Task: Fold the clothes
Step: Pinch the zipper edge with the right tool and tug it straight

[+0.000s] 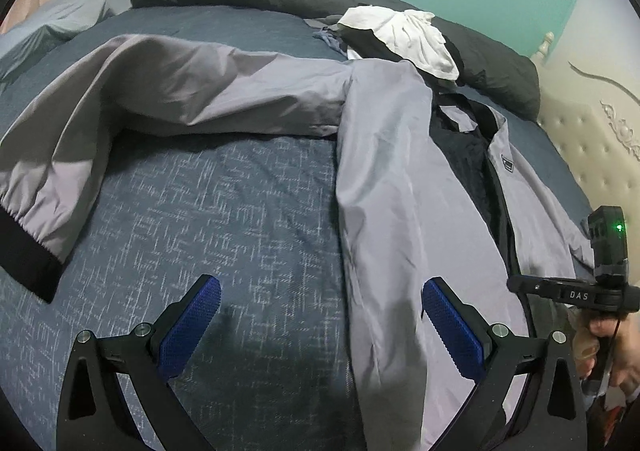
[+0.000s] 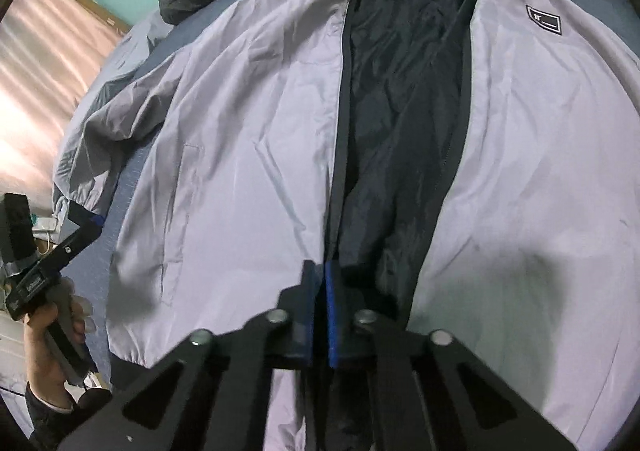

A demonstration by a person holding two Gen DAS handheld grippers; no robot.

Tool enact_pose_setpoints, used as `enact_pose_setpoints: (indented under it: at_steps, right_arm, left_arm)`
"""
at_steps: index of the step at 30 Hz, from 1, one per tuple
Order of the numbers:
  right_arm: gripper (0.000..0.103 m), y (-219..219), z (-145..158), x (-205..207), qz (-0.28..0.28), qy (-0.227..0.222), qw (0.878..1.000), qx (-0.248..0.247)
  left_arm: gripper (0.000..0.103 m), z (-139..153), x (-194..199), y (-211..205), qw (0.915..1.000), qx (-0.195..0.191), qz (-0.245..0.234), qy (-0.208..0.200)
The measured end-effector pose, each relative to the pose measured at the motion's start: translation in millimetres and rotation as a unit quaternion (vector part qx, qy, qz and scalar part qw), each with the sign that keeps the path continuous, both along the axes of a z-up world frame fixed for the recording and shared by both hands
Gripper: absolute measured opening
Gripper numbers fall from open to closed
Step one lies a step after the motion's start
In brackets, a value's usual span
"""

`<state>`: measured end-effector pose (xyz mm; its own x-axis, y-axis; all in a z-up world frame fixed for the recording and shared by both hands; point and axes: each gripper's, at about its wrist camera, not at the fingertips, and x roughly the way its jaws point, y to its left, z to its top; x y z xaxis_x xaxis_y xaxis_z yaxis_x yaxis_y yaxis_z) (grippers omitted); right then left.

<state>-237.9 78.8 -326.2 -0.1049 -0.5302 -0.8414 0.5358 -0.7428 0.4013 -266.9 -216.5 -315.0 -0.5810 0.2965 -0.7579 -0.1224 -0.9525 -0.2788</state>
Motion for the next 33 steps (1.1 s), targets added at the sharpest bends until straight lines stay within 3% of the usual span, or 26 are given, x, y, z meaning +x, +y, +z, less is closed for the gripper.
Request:
enact_pose_setpoints:
  at_steps: [10, 13, 14, 15, 19, 21, 23, 31, 33]
  right_arm:
    - [0.001, 17, 14, 9, -0.004, 0.022, 1.000, -0.002]
    - [0.011, 18, 6, 2, -0.013, -0.020, 0.999, -0.025]
    - [0.027, 15, 4, 2, -0.013, -0.025, 0.999, -0.023]
    - [0.033, 13, 3, 4, -0.009, -0.025, 0.999, -0.020]
    - [0.031, 1, -9, 9, 0.008, -0.034, 0.999, -0.005]
    - [0.008, 1, -9, 14, 0.011, -0.022, 1.000, -0.002]
    - [0.004, 2, -4, 18, 0.015, -0.012, 1.000, -0.004]
    - [0.003, 18, 30, 37, 0.029, 0.056, 0.998, 0.026]
    - [0.003, 23, 27, 41, 0.032, 0.055, 0.997, 0.038]
  left_arm:
    - [0.103, 7, 4, -4, 0.9999, 0.006, -0.002, 0.009]
    - [0.103, 8, 4, -6, 0.9999, 0.008, -0.001, 0.009]
    - [0.103, 9, 3, -6, 0.9999, 0.008, -0.001, 0.009]
    - [0.103, 9, 3, -7, 0.9999, 0.008, 0.000, 0.009]
    - [0.103, 8, 1, -10, 0.9999, 0.009, 0.004, 0.008]
    - [0.103, 8, 0, -12, 0.9999, 0.011, 0.006, 0.006]
    - [0.103, 8, 0, -14, 0.9999, 0.012, 0.008, 0.008]
    - [0.103, 8, 2, -19, 0.9998, 0.015, 0.010, 0.008]
    - [0.103, 8, 1, -21, 0.9998, 0.015, 0.011, 0.008]
